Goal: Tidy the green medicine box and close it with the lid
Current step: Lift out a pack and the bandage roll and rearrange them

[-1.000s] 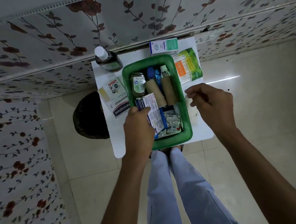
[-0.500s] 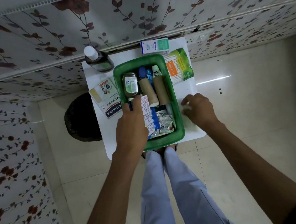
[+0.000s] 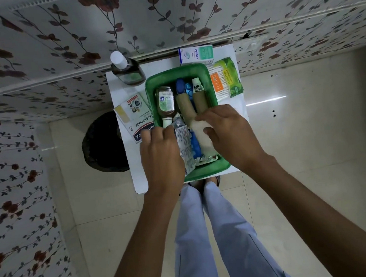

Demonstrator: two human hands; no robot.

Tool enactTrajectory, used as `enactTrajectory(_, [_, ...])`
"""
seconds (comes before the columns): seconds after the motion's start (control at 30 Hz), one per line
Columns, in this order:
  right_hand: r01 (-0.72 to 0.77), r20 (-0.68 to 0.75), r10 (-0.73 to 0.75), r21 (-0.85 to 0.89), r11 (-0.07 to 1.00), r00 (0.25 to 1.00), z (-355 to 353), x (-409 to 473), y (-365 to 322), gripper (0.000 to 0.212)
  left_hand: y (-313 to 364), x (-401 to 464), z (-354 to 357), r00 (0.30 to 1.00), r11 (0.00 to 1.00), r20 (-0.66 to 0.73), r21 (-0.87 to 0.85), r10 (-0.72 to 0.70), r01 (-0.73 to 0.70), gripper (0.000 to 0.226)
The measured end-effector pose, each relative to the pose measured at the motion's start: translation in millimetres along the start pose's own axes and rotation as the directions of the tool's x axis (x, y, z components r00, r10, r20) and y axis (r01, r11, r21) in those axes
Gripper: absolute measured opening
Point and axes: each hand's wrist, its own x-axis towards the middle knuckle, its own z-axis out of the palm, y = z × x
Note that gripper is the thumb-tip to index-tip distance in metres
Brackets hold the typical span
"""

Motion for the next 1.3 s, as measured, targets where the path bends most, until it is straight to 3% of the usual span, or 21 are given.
enactTrajectory(0.07, [0.011,-0.052,-0.013,-0.049,0.999,0.999,1.5,-3.2,4.2,0.029,-4.5,5.8,1.0,1.000,0.999,-0.013,0.049,-0.015,0.016,0.035])
enactTrajectory(0.17, [-0.041,-0.120,0.030,-0.089,0.995,0.992,0.9,-9.7,6.8,0.027,-13.3,11.5,2.2,1.000,1.000,-0.014,-0.014,-0.028,0.028,0.031])
enactTrajectory(0.33, [-0.024,-0.063,0.015,-0.149,0.988,0.998,7.0,-15.4,7.9,0.031,-15.1,12.0,-4.0,0.995,0.961,-0.062,-0.272,-0.077,0.057,0.019])
enactTrajectory(0.5, [-0.012,0.041,0.035,-0.449,0.893,0.999,27.0,-16.2,-1.1,0.034,-20.7,14.2,-16.7,0.974,0.866,-0.092,-0.480,-0.206,0.138,0.018])
enactTrajectory(0.63, [-0.063,0.053,0.110,-0.551,0.832,0.993,29.8,-15.8,-16.0,0.028,-27.5,14.8,-20.2,0.960,0.788,-0.044,-0.582,-0.278,0.202,0.018])
enactTrajectory(0.87, [-0.117,0.002,0.134,-0.477,0.871,0.991,34.2,-3.9,-15.6,0.031,-30.2,20.6,-21.1,0.950,0.719,-0.013,-0.656,-0.313,0.228,0.019])
enactTrajectory(1.03, [-0.185,-0.172,0.146,-0.237,0.954,0.974,-4.3,14.7,-18.5,0.021,-27.3,27.0,-21.1,0.957,0.723,-0.001,-0.655,-0.290,0.219,0.019])
enactTrajectory(1.1, [-0.216,-0.180,0.189,-0.145,0.966,0.965,-15.7,28.6,-22.1,0.018,-26.9,27.9,-21.8,0.959,0.721,-0.006,-0.660,-0.284,0.210,0.019])
enactTrajectory(1.2, [-0.263,-0.059,0.259,-0.074,0.962,0.964,-27.9,47.1,-25.0,0.017,-28.8,26.7,-23.3,0.959,0.723,-0.017,-0.661,-0.284,0.203,0.018])
enactTrajectory(1.27, [-0.325,0.225,0.313,0.017,0.946,0.923,-41.2,56.0,-25.6,0.013,-32.5,24.0,-23.9,0.960,0.717,-0.014,-0.667,-0.281,0.200,0.017])
enactTrajectory(1.3, [-0.341,0.403,0.309,0.007,0.940,0.862,-47.9,57.8,-25.2,0.013,-35.0,22.4,-23.6,0.961,0.715,-0.006,-0.670,-0.276,0.201,0.016])
